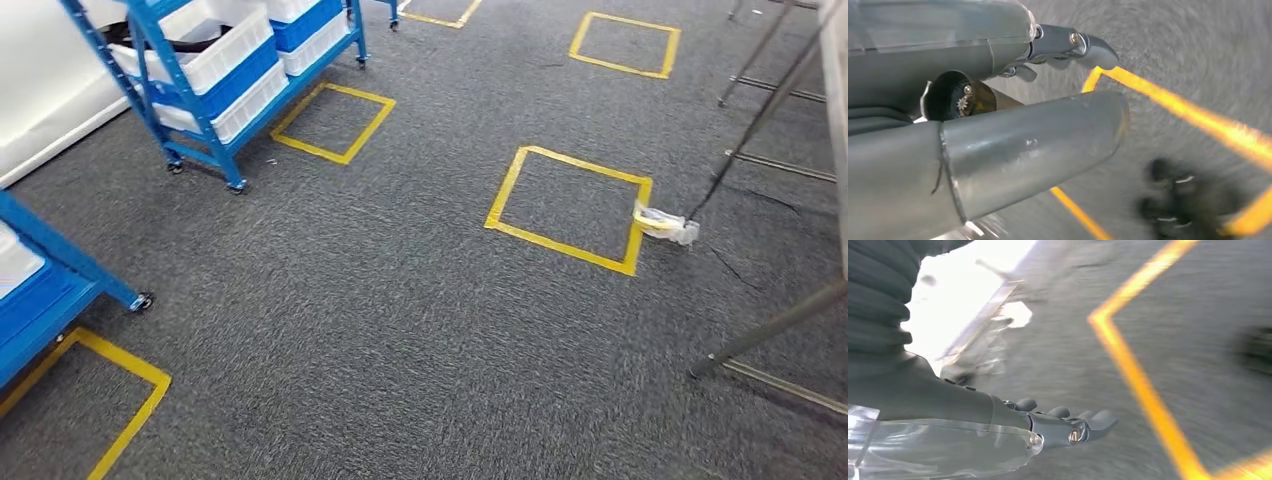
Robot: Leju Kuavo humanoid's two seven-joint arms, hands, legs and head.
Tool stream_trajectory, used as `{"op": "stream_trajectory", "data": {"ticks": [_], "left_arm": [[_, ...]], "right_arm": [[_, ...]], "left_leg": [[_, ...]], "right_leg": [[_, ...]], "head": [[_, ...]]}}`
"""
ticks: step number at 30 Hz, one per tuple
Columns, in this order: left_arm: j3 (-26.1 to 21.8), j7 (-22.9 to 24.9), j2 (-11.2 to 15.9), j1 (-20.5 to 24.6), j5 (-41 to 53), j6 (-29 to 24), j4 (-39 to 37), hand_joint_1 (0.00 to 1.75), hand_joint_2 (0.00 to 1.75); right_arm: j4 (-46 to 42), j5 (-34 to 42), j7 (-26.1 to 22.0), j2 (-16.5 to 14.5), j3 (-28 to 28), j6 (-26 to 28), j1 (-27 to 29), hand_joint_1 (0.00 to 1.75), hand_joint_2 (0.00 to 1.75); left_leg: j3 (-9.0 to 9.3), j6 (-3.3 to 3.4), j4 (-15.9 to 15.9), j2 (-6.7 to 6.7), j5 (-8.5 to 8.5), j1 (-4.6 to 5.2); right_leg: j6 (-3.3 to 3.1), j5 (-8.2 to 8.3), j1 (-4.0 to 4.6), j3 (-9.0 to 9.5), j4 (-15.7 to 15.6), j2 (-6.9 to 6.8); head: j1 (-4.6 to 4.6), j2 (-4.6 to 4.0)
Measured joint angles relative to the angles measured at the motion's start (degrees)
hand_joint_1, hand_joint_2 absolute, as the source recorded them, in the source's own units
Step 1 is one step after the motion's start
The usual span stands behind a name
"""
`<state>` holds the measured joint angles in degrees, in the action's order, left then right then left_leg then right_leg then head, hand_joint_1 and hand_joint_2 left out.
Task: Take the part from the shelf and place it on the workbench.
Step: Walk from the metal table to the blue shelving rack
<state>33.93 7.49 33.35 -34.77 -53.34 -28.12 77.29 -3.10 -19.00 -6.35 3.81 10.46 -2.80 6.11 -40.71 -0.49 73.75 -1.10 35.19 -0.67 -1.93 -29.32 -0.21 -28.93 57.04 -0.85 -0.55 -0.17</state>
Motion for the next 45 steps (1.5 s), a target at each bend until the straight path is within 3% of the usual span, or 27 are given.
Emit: {"op": "stream_trajectory", "data": {"ticks": [1, 2, 5, 7, 9, 11, 13, 15, 16, 17, 18, 19, 21, 22, 24, 26, 29, 31, 32, 34, 36, 38, 39, 40, 42, 44, 45], "left_arm": [[4.0, -4.9, 2.1, -0.7, -6.3, -5.0, 5.4, 0.0, 0.0], [8.0, -10.0, 4.1, -1.2, -12.0, -7.9, 10.2, 0.0, 0.44], [19.3, -21.1, 9.2, -1.2, -23.8, -11.2, 21.8, 0.0, 1.75], [25.4, -24.7, 11.9, 0.1, -27.3, -11.6, 26.7, 0.0, 1.75], [31.2, -27.4, 13.7, 2.2, -30.4, -11.7, 30.0, 0.0, 1.75], [37.3, -30.2, 15.2, 4.9, -32.6, -11.7, 32.4, 0.0, 1.75], [42.4, -32.2, 16.1, 7.9, -33.3, -11.7, 33.9, 0.0, 1.75], [45.9, -32.7, 16.4, 10.1, -33.4, -11.7, 34.4, 0.0, 1.75], [47.2, -32.6, 16.5, 11.1, -33.4, -11.7, 34.5, 0.0, 1.75], [48.4, -32.5, 16.5, 11.9, -33.4, -11.7, 34.5, 0.0, 1.75], [49.4, -32.4, 16.5, 12.7, -33.4, -11.7, 34.5, 0.0, 1.75], [50.4, -32.4, 16.5, 13.4, -33.4, -11.7, 34.5, 0.0, 1.75], [51.9, -32.3, 16.5, 14.6, -33.4, -11.7, 34.5, 0.0, 1.75], [52.5, -32.3, 16.6, 15.1, -33.4, -11.7, 34.5, 0.0, 1.75], [53.4, -32.3, 16.7, 15.5, -33.4, -11.7, 34.6, 0.0, 1.75], [54.2, -32.3, 16.9, 15.7, -33.4, -11.7, 34.7, 0.0, 1.75], [54.8, -32.4, 17.4, 16.1, -33.4, -11.7, 34.8, 0.0, 1.75], [54.8, -32.3, 17.5, 16.3, -33.4, -11.7, 34.8, 0.0, 1.75], [54.8, -32.1, 17.5, 16.4, -33.4, -11.7, 34.8, 0.0, 1.75], [54.8, -31.8, 17.5, 16.5, -33.4, -11.7, 34.8, 0.0, 1.75], [54.9, -31.7, 17.5, 16.8, -33.4, -11.7, 34.8, 0.0, 1.75], [55.1, -32.0, 17.6, 17.0, -33.4, -11.7, 34.9, 0.0, 1.75], [55.3, -32.1, 17.6, 17.0, -33.4, -11.7, 34.9, 0.0, 1.75], [55.6, -32.2, 17.6, 17.0, -33.4, -11.7, 34.9, 0.0, 1.75], [55.9, -32.1, 17.6, 17.1, -33.4, -11.7, 34.9, 0.0, 1.75], [55.9, -32.0, 17.6, 17.3, -33.4, -11.7, 34.9, 0.0, 1.75], [55.9, -31.9, 17.6, 17.5, -33.4, -11.7, 34.9, 0.0, 1.75]], "right_arm": [[0.5, -1.1, -0.5, -0.3, 0.0, 1.5, 0.3, 0.0, 1.75], [0.9, -2.2, -1.3, -0.5, 0.0, 3.3, 0.3, 0.0, 1.75], [1.4, -4.0, -2.6, -1.0, 0.1, 7.1, -0.3, 0.0, 1.75], [1.7, -4.6, -2.6, -1.0, 0.1, 7.2, -0.6, 0.0, 1.75], [2.0, -6.0, -3.1, -1.0, 0.5, 6.8, -0.8, 0.0, 1.75], [2.1, -8.4, -3.8, -1.0, 1.4, 5.9, -1.0, 0.0, 1.75], [2.1, -11.0, -3.6, -1.1, 2.6, 4.9, -1.1, 0.0, 1.75], [2.2, -13.1, -2.0, -1.3, 3.7, 4.2, -1.4, 0.0, 1.75], [2.2, -13.8, -1.2, -1.4, 4.2, 3.8, -1.5, 0.0, 1.75], [2.3, -14.3, -0.5, -1.5, 4.6, 3.6, -1.5, 0.0, 1.75], [2.3, -14.6, 0.0, -1.7, 5.0, 3.3, -1.6, 0.0, 1.75], [2.3, -14.8, 0.4, -1.7, 5.3, 3.1, -1.7, 0.0, 1.75], [2.5, -15.3, 1.3, -1.8, 5.9, 2.7, -1.9, 0.0, 1.75], [2.5, -15.4, 1.8, -1.9, 6.1, 2.5, -2.0, 0.0, 1.75], [2.7, -15.6, 2.7, -2.0, 6.5, 2.2, -2.1, 0.0, 1.75], [2.7, -15.7, 3.4, -2.2, 6.8, 2.1, -2.3, 0.0, 1.75], [2.8, -15.7, 4.2, -2.5, 6.9, 2.2, -2.2, 0.0, 1.75], [3.0, -15.7, 4.6, -2.7, 6.9, 2.2, -2.1, 0.0, 1.75], [3.0, -15.7, 4.7, -2.8, 6.9, 2.2, -2.1, 0.0, 1.75], [3.0, -15.8, 4.9, -3.0, 6.9, 2.2, -2.2, 0.0, 1.75], [3.0, -15.9, 5.0, -3.1, 6.9, 2.4, -2.3, 0.0, 1.75], [3.0, -16.0, 4.7, -3.2, 6.9, 2.7, -2.3, 0.0, 1.75], [3.0, -16.0, 4.4, -3.2, 6.9, 2.9, -2.3, 0.0, 1.75], [3.0, -15.9, 4.2, -3.2, 6.9, 3.1, -2.4, 0.0, 1.75], [3.0, -15.5, 3.8, -3.2, 6.9, 3.4, -2.3, 0.0, 1.75], [3.0, -15.3, 3.7, -3.2, 6.8, 3.5, -2.3, 0.0, 1.75], [3.0, -15.2, 3.7, -3.2, 6.8, 3.5, -2.3, 0.0, 1.75]], "left_leg": [[-0.56, -0.21, 0.8, 0.34, -0.24, -0.12], [0.26, -0.4, -0.7, 0.79, -1.52, -0.27], [6.92, -0.48, -11.8, 3.94, -6.16, -0.47], [8.82, 0.21, -14.7, 4.69, -6.82, -0.22], [8.92, 1.02, -14.8, 3.21, -6.93, -0.11], [8.99, 1.8, -15.2, 1.99, -7.3, -0.3], [8.93, 2.31, -15.4, 0.99, -7.6, -0.37], [8.85, 2.46, -15.3, -0.12, -7.66, -0.21], [8.88, 2.47, -15.3, -0.8, -7.66, -0.12], [8.96, 2.47, -15.3, -1.56, -7.66, -0.06], [9.08, 2.46, -15.3, -2.36, -7.65, -0.01], [9.16, 2.44, -15.3, -3.12, -7.65, 0.0], [9.11, 2.16, -15.2, -4.53, -7.65, 0.09], [8.97, 1.89, -15.2, -5.15, -7.72, 0.05], [8.62, 1.18, -15.2, -6.44, -7.98, -0.09], [8.12, 0.71, -14.4, -5.3, -7.25, -0.1], [4.48, 0.06, -6.3, -0.5, -2.05, -0.01], [1.96, -0.39, -0.4, 0.46, 0.23, -0.18], [2.0, -0.56, -0.2, 0.68, -0.25, -0.3], [5.28, -0.83, -5.8, 1.79, -3.64, -0.53], [9.07, -0.55, -12.7, 3.96, -6.03, -0.37], [10.0, 0.22, -15.0, 4.5, -6.19, -0.07], [9.86, 0.63, -15.0, 3.73, -6.32, -0.06], [9.88, 0.99, -15.2, 3.16, -6.41, -0.13], [9.93, 1.72, -15.5, 2.05, -6.8, -0.3], [9.69, 2.25, -15.6, 0.99, -7.12, -0.33], [9.53, 2.4, -15.5, 0.39, -7.21, -0.3]], "right_leg": [[0.08, -0.21, 0.0, 0.01, 0.0, -1.39], [0.2, -0.41, -0.05, 0.05, 0.1, -2.48], [1.08, -1.23, -0.17, 0.49, 0.6, -4.49], [1.95, -1.88, -0.11, 1.19, 0.8, -5.6], [2.71, -2.29, -0.24, 1.93, 0.6, -6.55], [3.33, -3.79, -0.46, 1.66, 2.1, -4.49], [3.56, -7.53, -0.56, -0.98, 8.0, -0.88], [3.46, -10.83, -0.52, -4.8, 15.7, 0.48], [3.34, -10.91, -0.49, -5.96, 17.6, 0.62], [3.16, -9.72, -0.48, -6.09, 17.3, 0.71], [2.91, -7.48, -0.46, -5.18, 14.7, 0.98], [2.59, -4.84, -0.44, -3.59, 10.6, 1.83], [2.09, -1.6, -0.29, -0.83, 3.4, 4.17], [1.97, -1.11, -0.18, -0.22, 1.8, 4.82], [1.79, -1.0, -0.01, 0.01, 1.1, 3.98], [1.22, -0.6, -0.18, 0.3, 0.4, 2.5], [0.5, -0.36, -0.28, 0.48, -0.2, 0.06], [0.39, -0.5, -0.2, 0.49, -0.2, -1.7], [0.43, -0.61, -0.19, 0.52, -0.1, -2.53], [0.75, -0.95, -0.25, 0.73, 0.1, -4.05], [1.35, -1.47, -0.08, 1.08, 0.5, -5.31], [1.89, -1.86, 0.2, 1.46, 0.7, -6.38], [2.11, -1.96, 0.25, 1.66, 0.7, -6.91], [2.4, -2.16, 0.16, 1.8, 0.8, -7.04], [3.0, -3.88, -0.12, 1.18, 2.7, -4.58], [3.29, -7.66, -0.31, -1.81, 9.2, -0.88], [3.3, -9.38, -0.33, -3.82, 13.2, 0.02]], "head": [[-0.01, 0.0], [-0.01, 0.0], [-0.04, 0.0], [-0.05, 0.0], [-0.04, 0.0], [-0.07, 0.0], [-0.08, 0.0], [-0.08, 0.0], [-0.08, 0.0], [-0.08, 0.0], [-0.08, 0.0], [-0.08, 0.0], [-0.08, 0.0], [-0.07, 0.0], [-0.05, 0.0], [-0.01, 0.0], [0.1, 0.0], [0.11, 0.0], [0.11, 0.0], [0.11, 0.0], [0.09, 0.0], [0.05, 0.0], [0.02, 0.0], [0.04, 0.0], [0.03, 0.0], [0.02, 0.0], [0.02, 0.0]]}}
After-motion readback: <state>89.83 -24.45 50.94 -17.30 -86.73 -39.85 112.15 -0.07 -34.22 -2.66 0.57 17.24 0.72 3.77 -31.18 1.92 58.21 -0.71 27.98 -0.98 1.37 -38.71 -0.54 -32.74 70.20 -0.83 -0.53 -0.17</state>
